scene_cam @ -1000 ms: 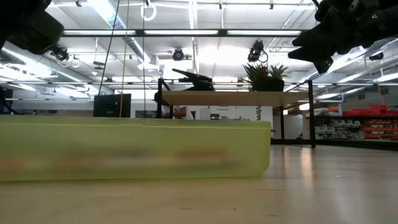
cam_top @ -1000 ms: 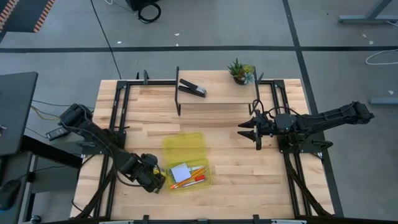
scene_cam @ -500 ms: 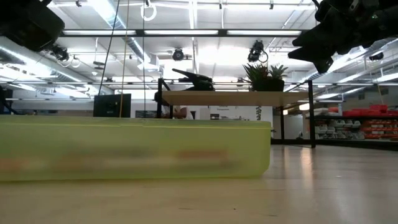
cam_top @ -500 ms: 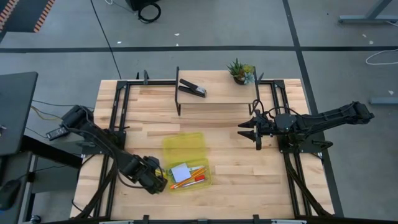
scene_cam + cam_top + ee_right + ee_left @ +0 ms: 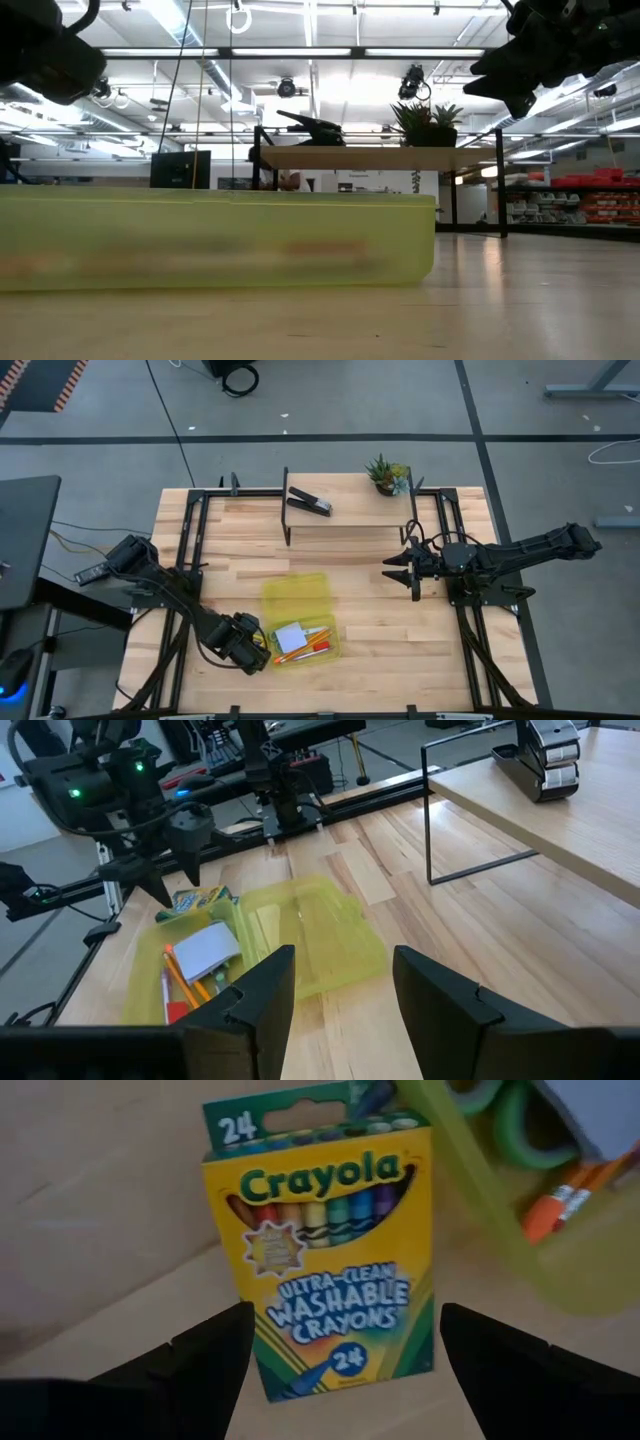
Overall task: Pack school essentials
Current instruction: Put the crayon box into the yellow supply box
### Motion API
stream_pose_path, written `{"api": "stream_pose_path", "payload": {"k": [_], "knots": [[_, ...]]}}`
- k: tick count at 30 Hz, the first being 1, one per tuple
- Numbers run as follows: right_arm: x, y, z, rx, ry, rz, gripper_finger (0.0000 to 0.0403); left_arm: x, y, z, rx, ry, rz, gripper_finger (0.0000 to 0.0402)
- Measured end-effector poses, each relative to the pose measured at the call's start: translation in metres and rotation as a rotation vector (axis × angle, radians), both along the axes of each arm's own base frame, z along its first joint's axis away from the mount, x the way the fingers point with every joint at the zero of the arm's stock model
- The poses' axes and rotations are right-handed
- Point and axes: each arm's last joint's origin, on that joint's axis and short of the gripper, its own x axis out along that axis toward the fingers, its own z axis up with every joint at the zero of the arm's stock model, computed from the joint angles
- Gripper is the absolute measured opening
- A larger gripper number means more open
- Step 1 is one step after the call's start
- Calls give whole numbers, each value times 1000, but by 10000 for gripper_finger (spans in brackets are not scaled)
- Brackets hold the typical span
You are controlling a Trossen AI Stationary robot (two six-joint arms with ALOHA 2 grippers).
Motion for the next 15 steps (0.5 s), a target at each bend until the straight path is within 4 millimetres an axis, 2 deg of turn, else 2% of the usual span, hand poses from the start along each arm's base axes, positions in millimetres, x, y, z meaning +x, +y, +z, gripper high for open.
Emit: {"api": "stream_pose_path", "payload": {"k": [5, 11, 15], "knots": [[0, 0, 0, 0, 6, 0, 177, 0, 1, -1, 5, 13, 10, 337], [0, 0, -1, -1, 11, 0, 177, 0, 1, -1, 6, 13, 8, 393], [0, 0, -1, -1, 12, 0, 177, 0, 1, -1, 2, 15, 9, 390]]}}
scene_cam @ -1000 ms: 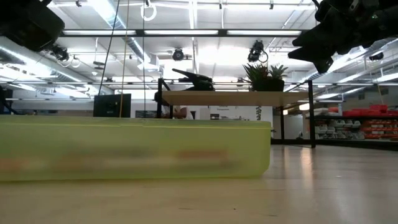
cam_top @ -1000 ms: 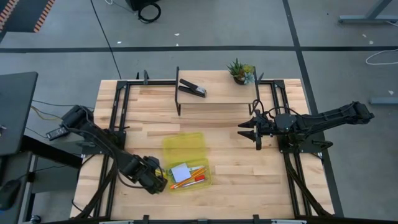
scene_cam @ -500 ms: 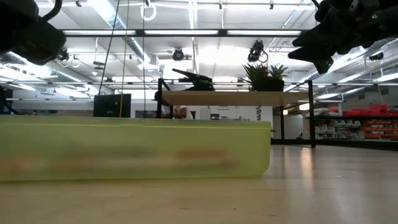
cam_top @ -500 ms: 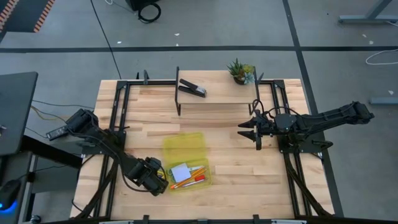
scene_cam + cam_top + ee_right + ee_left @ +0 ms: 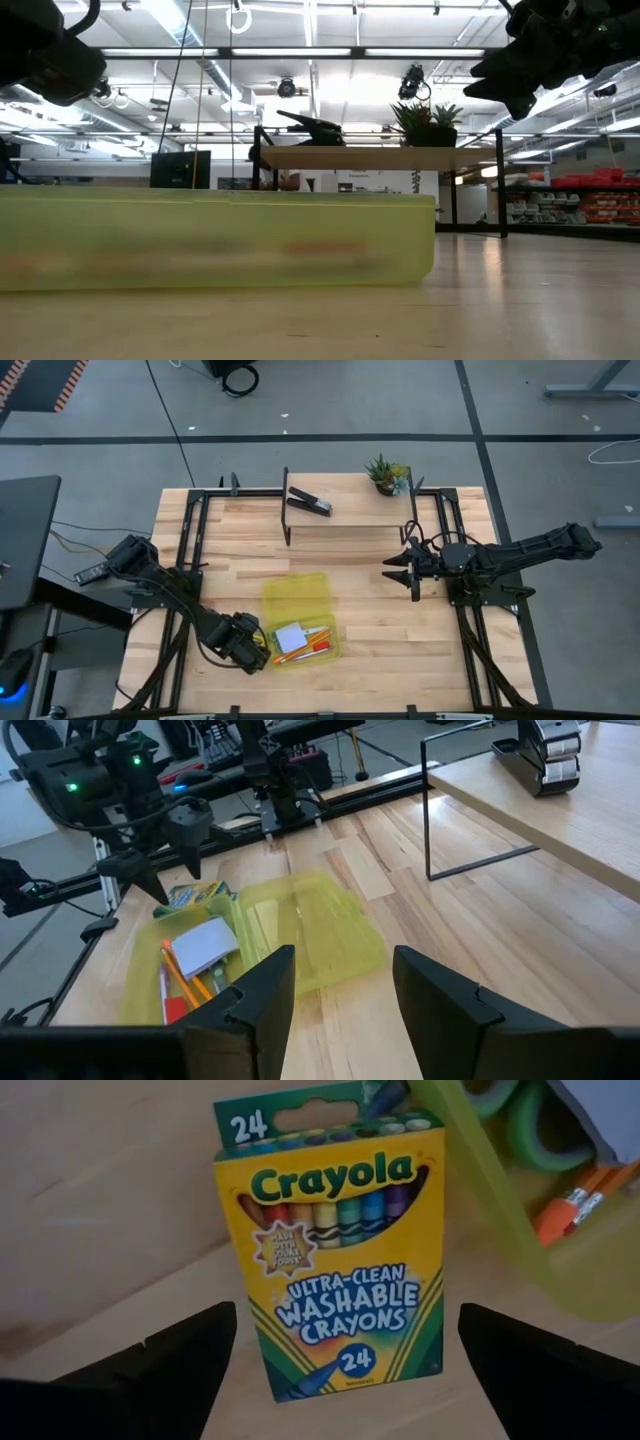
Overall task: Pack school essentials
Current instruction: Put the crayon box into the yellow supply box
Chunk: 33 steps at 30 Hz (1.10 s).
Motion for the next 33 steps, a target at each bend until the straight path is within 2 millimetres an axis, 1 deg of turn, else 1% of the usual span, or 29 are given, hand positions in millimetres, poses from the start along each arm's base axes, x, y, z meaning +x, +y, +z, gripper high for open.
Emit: {"api": "stream_pose_path", "payload": {"k": [7, 15, 21, 33], "knots": [[0, 0, 0, -7, 2, 2, 177, 1, -2, 0, -12, -15, -3, 397], [0, 0, -1, -5, 7, 1, 177, 2, -3, -11, 11, 33, -14, 398], [0, 0, -1, -8, 9, 2, 177, 5, -8, -17, -4, 21, -19, 399], [0, 0, -1, -7, 13, 2, 177, 6, -10, -17, -16, 7, -20, 400]]}}
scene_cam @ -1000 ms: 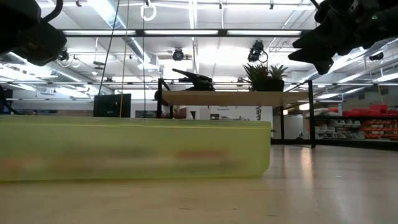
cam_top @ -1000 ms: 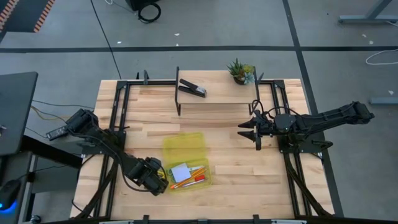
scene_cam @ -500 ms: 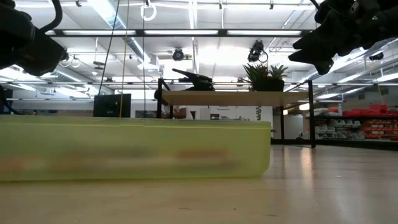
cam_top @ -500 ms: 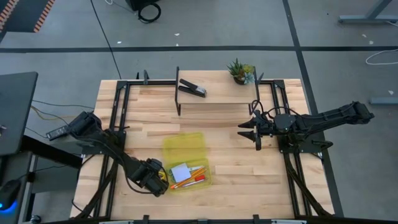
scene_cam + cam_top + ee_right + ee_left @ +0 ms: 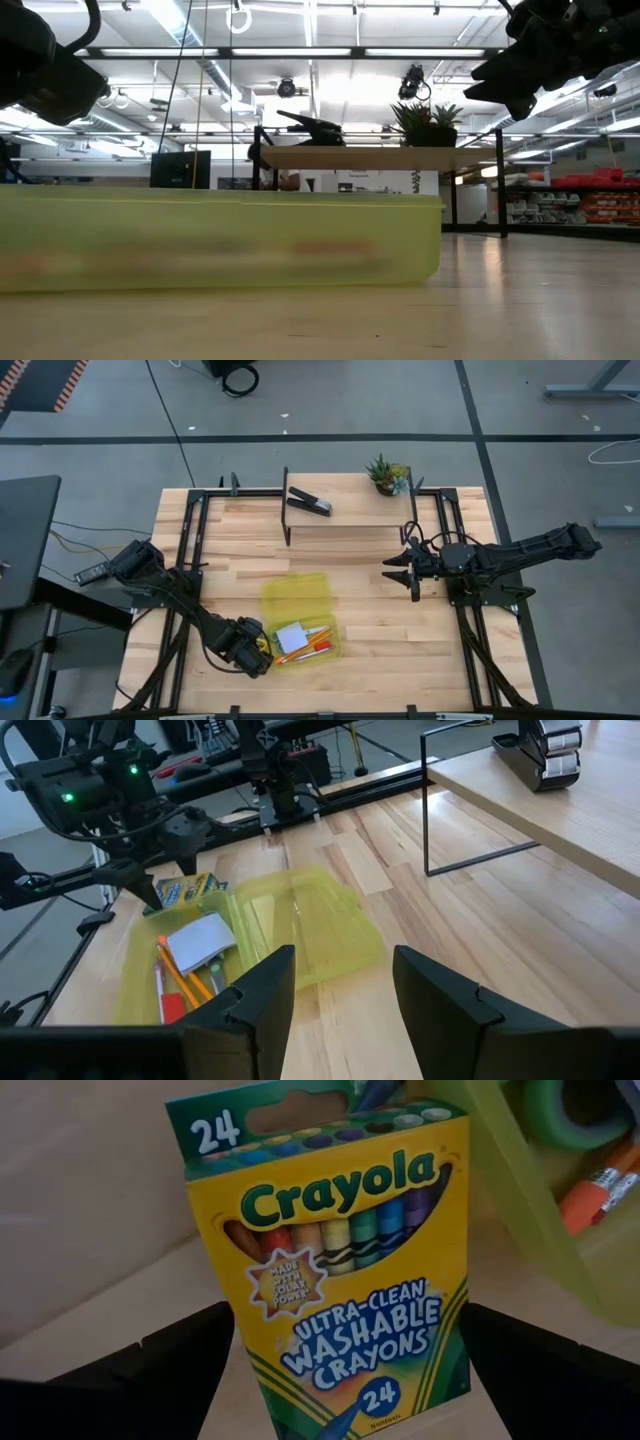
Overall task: Pack school essentials
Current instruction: Put the crayon box into the yellow supply box
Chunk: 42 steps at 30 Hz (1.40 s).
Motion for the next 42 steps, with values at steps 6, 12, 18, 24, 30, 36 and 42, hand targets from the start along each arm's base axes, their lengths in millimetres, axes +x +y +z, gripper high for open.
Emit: {"api": "stream_pose_path", "payload": {"k": [6, 12, 18, 24, 30, 36, 42], "knots": [[0, 0, 0, 2, 0, -1, 177, 2, -2, 0, -8, -33, 2, 400], [0, 0, 0, 2, -1, -1, 177, 8, -7, 2, -25, -126, 8, 400], [0, 0, 0, 2, -1, -1, 177, 7, -5, 1, 0, -116, 11, 400], [0, 0, 0, 2, -1, 0, 177, 8, -6, -3, 11, -102, 10, 400], [0, 0, 0, 12, -2, -3, 177, 15, -14, -15, -21, -133, 10, 400], [0, 0, 0, 13, -3, -3, 177, 15, -14, -17, -16, -125, 24, 400], [0, 0, 0, 13, -3, -3, 177, 16, -14, -16, -23, -128, 37, 400]]}}
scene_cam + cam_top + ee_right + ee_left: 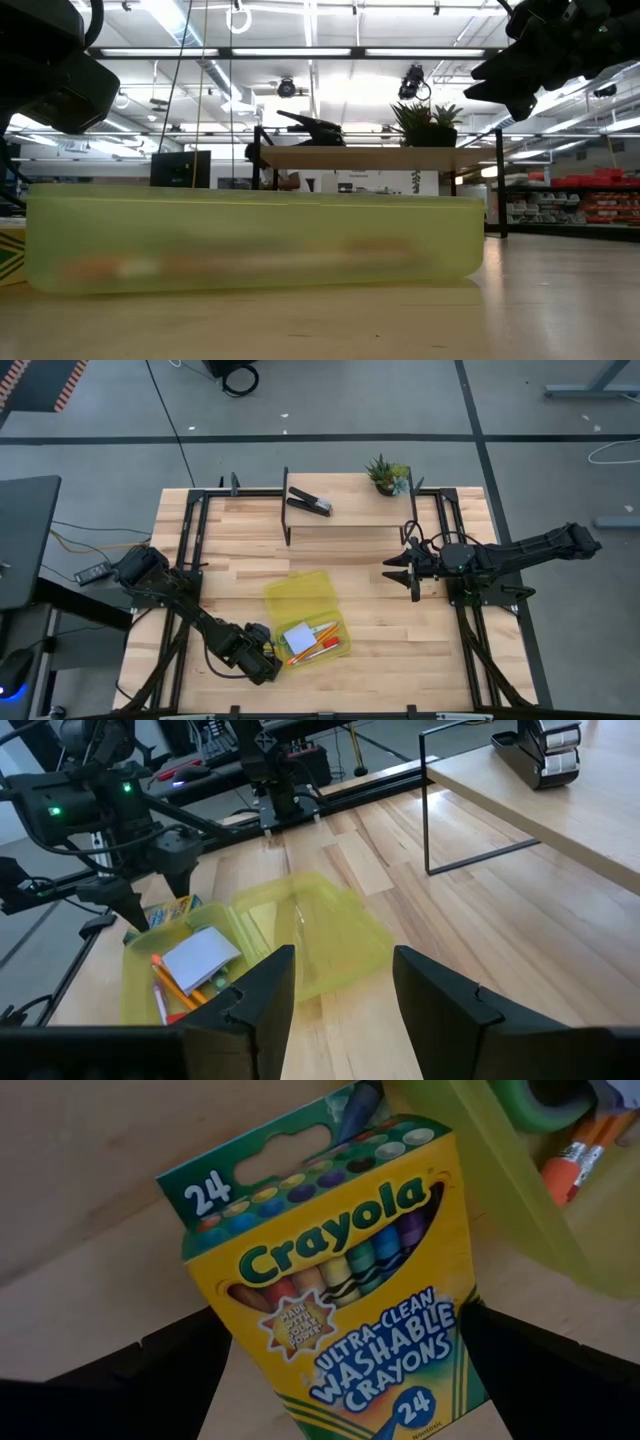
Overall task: Pack school essentials
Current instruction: Put the crayon box into the yellow supply box
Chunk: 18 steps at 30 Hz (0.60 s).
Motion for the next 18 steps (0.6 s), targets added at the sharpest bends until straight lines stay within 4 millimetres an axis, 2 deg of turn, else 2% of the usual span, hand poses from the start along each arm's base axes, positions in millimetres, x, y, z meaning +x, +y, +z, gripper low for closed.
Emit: {"api": "stream_pose_path", "payload": {"k": [18], "knots": [[0, 0, 0, 21, -2, -5, 177, 6, 1, 3, -15, -26, 59, 400]]}}
